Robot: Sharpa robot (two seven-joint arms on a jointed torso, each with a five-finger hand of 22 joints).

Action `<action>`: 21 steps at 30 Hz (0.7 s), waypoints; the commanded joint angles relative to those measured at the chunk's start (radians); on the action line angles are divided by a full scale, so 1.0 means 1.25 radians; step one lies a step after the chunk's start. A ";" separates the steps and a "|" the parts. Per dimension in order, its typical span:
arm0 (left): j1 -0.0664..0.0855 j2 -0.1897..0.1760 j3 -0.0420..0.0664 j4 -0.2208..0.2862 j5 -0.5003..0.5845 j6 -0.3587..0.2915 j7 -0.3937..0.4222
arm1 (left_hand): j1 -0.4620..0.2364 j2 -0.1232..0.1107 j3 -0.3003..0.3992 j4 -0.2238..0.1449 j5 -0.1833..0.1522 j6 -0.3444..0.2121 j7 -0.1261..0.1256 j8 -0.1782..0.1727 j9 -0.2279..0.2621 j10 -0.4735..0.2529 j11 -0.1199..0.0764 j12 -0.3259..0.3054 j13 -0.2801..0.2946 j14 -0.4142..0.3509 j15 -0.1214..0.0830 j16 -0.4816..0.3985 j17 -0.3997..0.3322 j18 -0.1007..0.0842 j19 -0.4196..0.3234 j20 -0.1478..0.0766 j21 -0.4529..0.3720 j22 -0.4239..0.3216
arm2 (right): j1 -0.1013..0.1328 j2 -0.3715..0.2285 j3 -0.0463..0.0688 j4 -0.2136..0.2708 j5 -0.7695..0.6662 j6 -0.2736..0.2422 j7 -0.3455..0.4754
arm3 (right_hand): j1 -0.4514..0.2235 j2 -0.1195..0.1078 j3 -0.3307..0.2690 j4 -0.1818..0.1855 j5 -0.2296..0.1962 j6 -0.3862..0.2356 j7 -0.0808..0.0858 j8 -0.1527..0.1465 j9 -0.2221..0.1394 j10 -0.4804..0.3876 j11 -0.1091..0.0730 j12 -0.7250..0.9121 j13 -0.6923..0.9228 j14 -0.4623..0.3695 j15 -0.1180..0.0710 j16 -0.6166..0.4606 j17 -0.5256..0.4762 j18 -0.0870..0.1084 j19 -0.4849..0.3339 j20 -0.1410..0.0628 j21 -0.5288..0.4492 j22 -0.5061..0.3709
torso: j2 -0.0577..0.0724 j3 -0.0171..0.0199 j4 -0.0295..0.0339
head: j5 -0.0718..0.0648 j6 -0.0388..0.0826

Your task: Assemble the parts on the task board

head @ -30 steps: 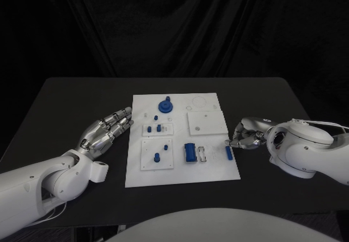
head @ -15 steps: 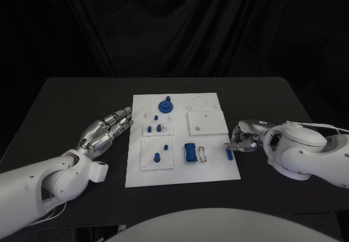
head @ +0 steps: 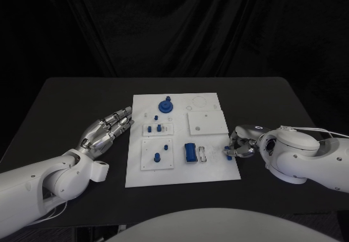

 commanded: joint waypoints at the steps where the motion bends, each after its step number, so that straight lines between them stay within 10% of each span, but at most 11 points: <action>1: -0.001 0.003 0.001 0.001 -0.002 0.012 0.074 | 0.003 -0.002 0.006 -0.001 0.002 -0.005 0.001 0.003 0.000 0.000 0.008 0.003 0.001 -0.001 0.007 0.005 0.001 0.008 0.001 0.007 0.005 0.001 | -0.008 0.004 0.000 -0.003 -0.009 0.021 -0.020 | 0.016 0.002 0.009 -0.001 0.018 -0.010 0.000 -0.011 -0.009 0.085 0.005 0.002 0.211 0.077 0.002 -0.006 0.180 -0.002 0.058 0.002 -0.004 0.188 | 0.000 -0.0008 0.0000 | 0.000 0.000; 10: -0.002 0.005 0.001 0.000 -0.002 0.017 0.070 | 0.003 -0.002 0.008 -0.001 0.000 -0.006 0.001 0.003 0.000 0.000 0.009 0.004 0.001 0.000 0.009 0.008 0.002 0.007 0.001 0.009 0.005 0.001 | -0.017 0.020 0.000 -0.008 -0.008 0.035 -0.027 | 0.040 0.001 0.021 -0.007 0.049 -0.009 0.004 -0.026 -0.025 0.085 0.009 0.002 0.211 0.076 0.005 -0.008 0.176 -0.001 0.056 0.005 -0.007 0.187 | 0.000 0.0005 -0.0009 | -0.001 0.000; 21: -0.004 0.006 0.001 0.000 -0.002 0.020 0.067 | 0.001 -0.003 0.011 -0.001 -0.004 -0.006 0.003 0.003 0.000 0.001 0.012 0.007 0.002 0.001 0.012 0.011 0.002 0.007 0.002 0.011 0.006 0.002 | -0.020 0.023 0.000 0.000 0.042 -0.064 0.016 | 0.122 0.013 0.067 -0.059 0.114 0.007 -0.003 -0.022 -0.031 0.085 0.003 0.002 0.211 0.076 0.001 -0.007 0.177 -0.002 0.057 0.002 -0.005 0.188 | -0.001 0.0003 -0.0011 | 0.009 0.000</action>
